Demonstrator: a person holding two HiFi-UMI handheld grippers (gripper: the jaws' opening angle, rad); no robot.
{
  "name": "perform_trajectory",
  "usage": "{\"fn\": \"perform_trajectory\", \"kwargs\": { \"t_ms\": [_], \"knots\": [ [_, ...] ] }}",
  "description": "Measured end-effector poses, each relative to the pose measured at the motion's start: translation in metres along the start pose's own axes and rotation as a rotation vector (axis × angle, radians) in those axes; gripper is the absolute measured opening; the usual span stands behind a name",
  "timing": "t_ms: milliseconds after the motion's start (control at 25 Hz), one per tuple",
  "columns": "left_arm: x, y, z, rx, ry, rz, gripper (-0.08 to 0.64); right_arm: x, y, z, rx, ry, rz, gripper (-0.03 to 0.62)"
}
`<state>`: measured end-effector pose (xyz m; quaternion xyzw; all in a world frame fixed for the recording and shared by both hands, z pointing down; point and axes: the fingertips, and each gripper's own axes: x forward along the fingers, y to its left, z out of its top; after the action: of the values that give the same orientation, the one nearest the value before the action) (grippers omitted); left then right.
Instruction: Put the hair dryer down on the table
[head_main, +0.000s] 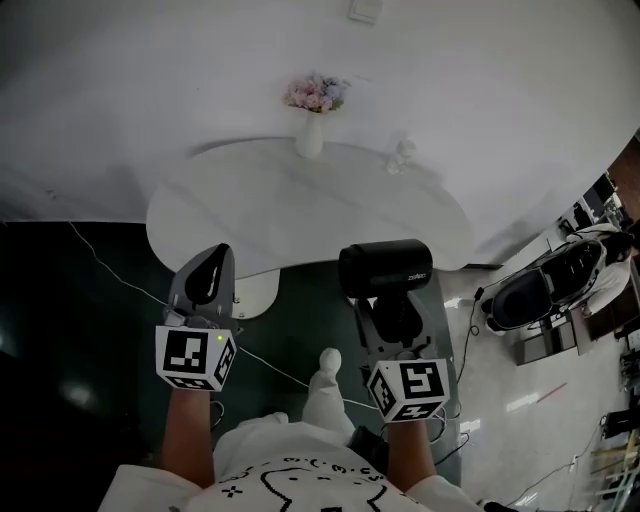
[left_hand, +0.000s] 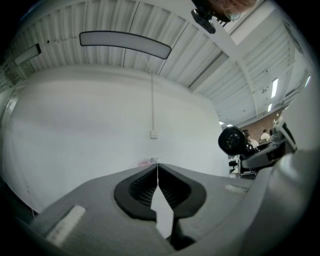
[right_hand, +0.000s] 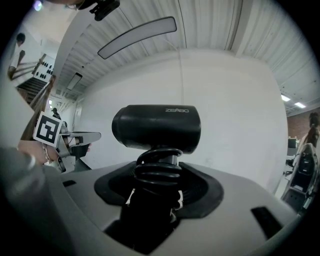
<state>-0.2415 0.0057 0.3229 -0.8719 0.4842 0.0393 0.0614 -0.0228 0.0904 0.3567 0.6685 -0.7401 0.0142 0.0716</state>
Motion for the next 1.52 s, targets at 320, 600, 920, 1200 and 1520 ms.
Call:
{"fn": "perform_trajectory", "kwargs": {
  "t_ms": [320,600,920,1200,1520],
  "knots": [
    [0.072,-0.016,-0.016,0.012,0.014,0.038,0.020,0.067,-0.057,-0.008,0.010,0.002,0.061,0.255],
    [0.183,-0.039,-0.015,0.015,0.023,0.067,0.020,0.142,-0.143,-0.011,-0.027,0.074,0.147,0.255],
    [0.274,-0.071,-0.023,0.028,0.038,0.080,0.020,0.210,-0.220,-0.021,-0.066,0.129,0.189,0.255],
    [0.314,-0.075,-0.037,0.038,0.063,0.096,0.020,0.261,-0.256,-0.031,-0.167,0.177,0.253,0.255],
    [0.339,-0.059,-0.055,-0.066,0.076,0.104,0.020,0.320,-0.270,-0.038,-0.353,0.246,0.344,0.254]
  ]
}}
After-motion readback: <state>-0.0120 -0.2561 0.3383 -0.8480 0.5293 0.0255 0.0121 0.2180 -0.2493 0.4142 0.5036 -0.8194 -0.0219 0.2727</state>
